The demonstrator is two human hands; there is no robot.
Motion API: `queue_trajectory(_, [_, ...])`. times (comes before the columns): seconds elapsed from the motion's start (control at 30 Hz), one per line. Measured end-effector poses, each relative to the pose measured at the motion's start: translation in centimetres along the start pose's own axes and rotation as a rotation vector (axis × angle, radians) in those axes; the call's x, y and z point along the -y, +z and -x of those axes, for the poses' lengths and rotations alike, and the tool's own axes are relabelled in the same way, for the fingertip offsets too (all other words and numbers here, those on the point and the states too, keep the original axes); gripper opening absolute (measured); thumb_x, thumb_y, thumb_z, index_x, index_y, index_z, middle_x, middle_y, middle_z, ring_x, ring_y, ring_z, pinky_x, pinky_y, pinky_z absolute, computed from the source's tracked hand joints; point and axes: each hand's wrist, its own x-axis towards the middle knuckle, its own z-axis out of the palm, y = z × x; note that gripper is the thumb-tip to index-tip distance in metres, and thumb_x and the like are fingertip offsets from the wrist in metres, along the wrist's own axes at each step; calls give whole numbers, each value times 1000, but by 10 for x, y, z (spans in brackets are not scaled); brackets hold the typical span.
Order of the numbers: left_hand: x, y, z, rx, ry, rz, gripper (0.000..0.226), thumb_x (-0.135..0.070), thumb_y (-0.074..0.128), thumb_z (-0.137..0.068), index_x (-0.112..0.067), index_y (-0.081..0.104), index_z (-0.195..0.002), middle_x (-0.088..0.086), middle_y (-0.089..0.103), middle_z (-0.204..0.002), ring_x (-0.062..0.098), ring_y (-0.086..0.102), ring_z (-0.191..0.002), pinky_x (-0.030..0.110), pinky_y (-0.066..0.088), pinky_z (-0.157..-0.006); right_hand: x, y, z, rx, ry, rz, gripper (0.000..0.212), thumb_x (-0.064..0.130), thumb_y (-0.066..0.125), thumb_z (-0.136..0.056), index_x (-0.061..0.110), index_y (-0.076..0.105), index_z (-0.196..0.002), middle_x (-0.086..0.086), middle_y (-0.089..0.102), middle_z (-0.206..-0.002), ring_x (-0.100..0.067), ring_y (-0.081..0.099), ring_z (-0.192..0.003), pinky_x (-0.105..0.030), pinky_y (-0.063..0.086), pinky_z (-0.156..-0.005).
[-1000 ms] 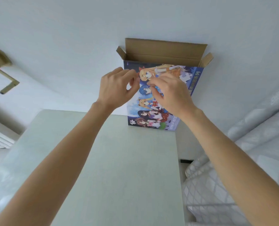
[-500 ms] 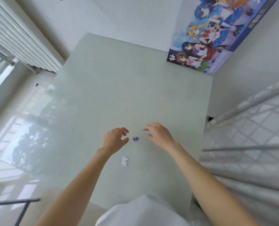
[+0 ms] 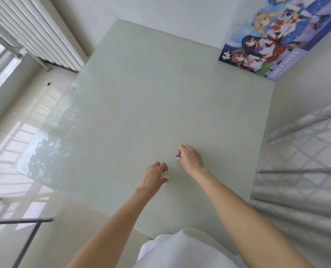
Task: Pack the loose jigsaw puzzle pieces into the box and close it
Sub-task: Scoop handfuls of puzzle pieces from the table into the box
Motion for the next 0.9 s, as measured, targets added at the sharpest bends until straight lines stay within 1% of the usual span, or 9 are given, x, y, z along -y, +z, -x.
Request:
queue_trajectory(0.1, [4,1,1,10,44,-37,36,-25,68,-81,-13,57,-113,5,56,-110,23,56,-99,32,45,-85,-5,0,4,28,16,-29,17,15,56,-88,6,56,-102,-10,58,-108,-27,53,-103,-30,38,-75])
queue_trajectory(0.17, [7,3,2,28,83,-85,38,-23,69,-80,-13,55,-114,4,55,-110,21,53,-103,28,42,-84,-8,3,9,44,-9,-34,15,15,58,-88,7,56,-100,-8,57,-107,-25,50,-105,-29,37,-74])
queue_trajectory(0.27, [5,2,3,43,97,-108,30,-19,66,-82,-12,56,-110,5,57,-107,22,53,-101,25,39,-80,-11,6,18,17,-26,-34,13,16,56,-88,10,53,-99,-7,55,-105,-23,47,-104,-27,33,-70])
queue_trajectory(0.4, [4,2,3,82,64,-78,25,-17,63,-83,-10,57,-106,9,57,-104,25,56,-96,27,40,-78,-8,11,31,-15,7,-100,8,12,53,-89,10,50,-96,-6,61,-97,-27,56,-90,-28,34,-64])
queue_trajectory(0.47, [4,2,3,96,57,-78,23,-17,64,-83,-10,59,-105,10,57,-104,26,56,-96,28,42,-79,-6,12,37,-9,8,-107,8,12,52,-89,11,50,-96,-5,62,-94,-27,58,-85,-29,35,-62])
queue_trajectory(0.57, [4,2,3,96,70,-101,19,-18,63,-84,-10,61,-101,9,56,-105,25,55,-97,28,42,-78,-7,15,45,-1,-5,-104,7,12,52,-89,11,49,-96,-4,61,-93,-26,57,-84,-30,37,-63])
queue_trajectory(0.7, [7,6,8,25,153,-148,14,-16,62,-85,-11,60,-98,4,51,-109,21,50,-100,31,43,-79,-9,18,50,-15,-8,-104,8,11,53,-89,11,50,-97,-4,61,-93,-27,57,-84,-30,38,-63])
queue_trajectory(0.83, [5,9,11,13,183,-178,13,-15,57,-88,-8,58,-100,8,56,-102,26,55,-93,27,38,-71,-9,21,52,-31,3,-120,11,11,55,-88,12,52,-99,-3,63,-96,-27,59,-85,-32,41,-66])
queue_trajectory(0.9, [5,8,10,18,178,-170,16,-15,56,-89,-8,56,-104,9,57,-102,27,57,-92,26,37,-70,-10,22,53,-30,8,-131,13,11,56,-88,11,53,-100,-3,63,-98,-27,59,-87,-32,42,-68])
